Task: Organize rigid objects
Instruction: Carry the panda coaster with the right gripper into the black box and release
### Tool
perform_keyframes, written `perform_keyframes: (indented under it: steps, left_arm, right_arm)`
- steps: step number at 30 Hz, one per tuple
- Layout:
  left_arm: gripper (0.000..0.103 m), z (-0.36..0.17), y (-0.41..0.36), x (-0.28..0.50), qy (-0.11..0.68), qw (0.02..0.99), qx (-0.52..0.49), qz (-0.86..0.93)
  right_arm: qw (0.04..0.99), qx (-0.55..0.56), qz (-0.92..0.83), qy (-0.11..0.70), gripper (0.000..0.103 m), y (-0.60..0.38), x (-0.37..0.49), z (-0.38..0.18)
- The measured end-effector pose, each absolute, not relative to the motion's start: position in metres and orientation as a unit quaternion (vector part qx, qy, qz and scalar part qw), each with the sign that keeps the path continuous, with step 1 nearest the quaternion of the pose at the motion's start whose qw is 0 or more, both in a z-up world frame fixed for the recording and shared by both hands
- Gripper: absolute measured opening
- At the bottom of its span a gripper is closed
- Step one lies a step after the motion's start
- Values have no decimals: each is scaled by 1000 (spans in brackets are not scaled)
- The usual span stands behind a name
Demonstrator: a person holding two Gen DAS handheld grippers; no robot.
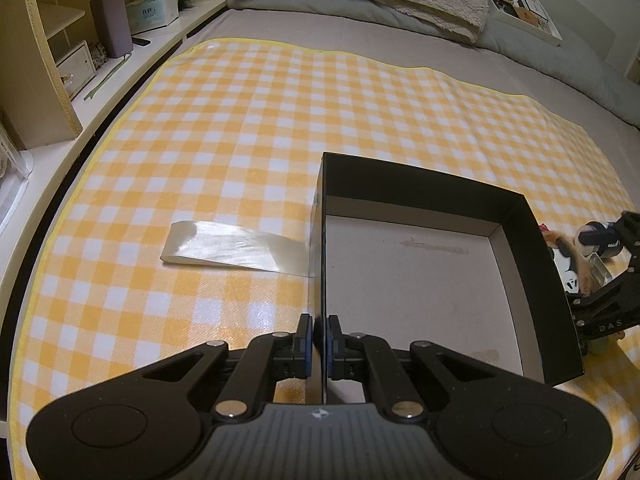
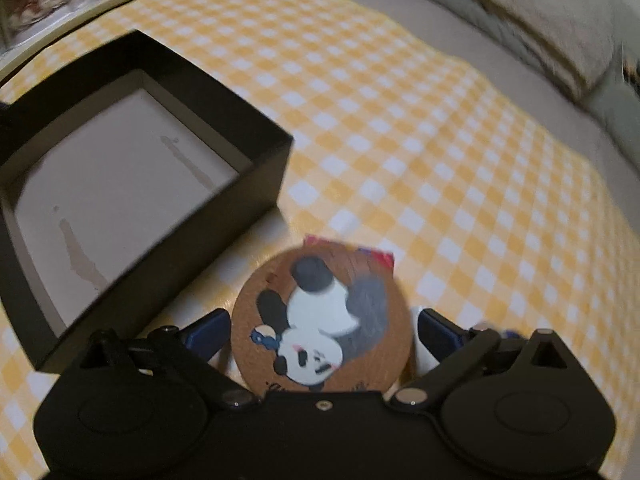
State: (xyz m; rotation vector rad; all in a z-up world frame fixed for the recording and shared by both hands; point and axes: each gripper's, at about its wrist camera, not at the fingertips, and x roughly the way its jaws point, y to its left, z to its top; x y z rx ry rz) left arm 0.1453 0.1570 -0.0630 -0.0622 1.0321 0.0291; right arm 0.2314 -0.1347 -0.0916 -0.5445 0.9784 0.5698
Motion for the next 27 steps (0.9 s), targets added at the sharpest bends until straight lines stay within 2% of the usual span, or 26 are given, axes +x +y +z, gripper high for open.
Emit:
perform_keyframes:
  steps: [7,8,9,10,14,21,27]
  left_arm:
    - [7,-63,157,145,494,869,-29,14]
    - [7,-63,157,146,494,869,-30,14]
    - [7,-63,157,146,494,869,-30,14]
    - [7,-63,157,146,494,869,-30,14]
    - [7,-63,157,146,494,869,-30,14]
    - [7,-63,156,145,494,869,-30,15]
    - [7,-62,157,145,494,869,-30,14]
  right_arm:
    - [797,-274,261,471,103,-134,236,-105]
    - [794,-274,263,475,102,-134,237,-107]
    - [793,-273,262,477,97,-134,238,-108]
    - [793,-269,265,478,97,-134,239,-107]
    - [801,-241,280,471,97,-135,239,-91]
    - [854,-168,281,404,97,-129,233,-37]
    - [830,-159,351,404,97,-87,213,-39]
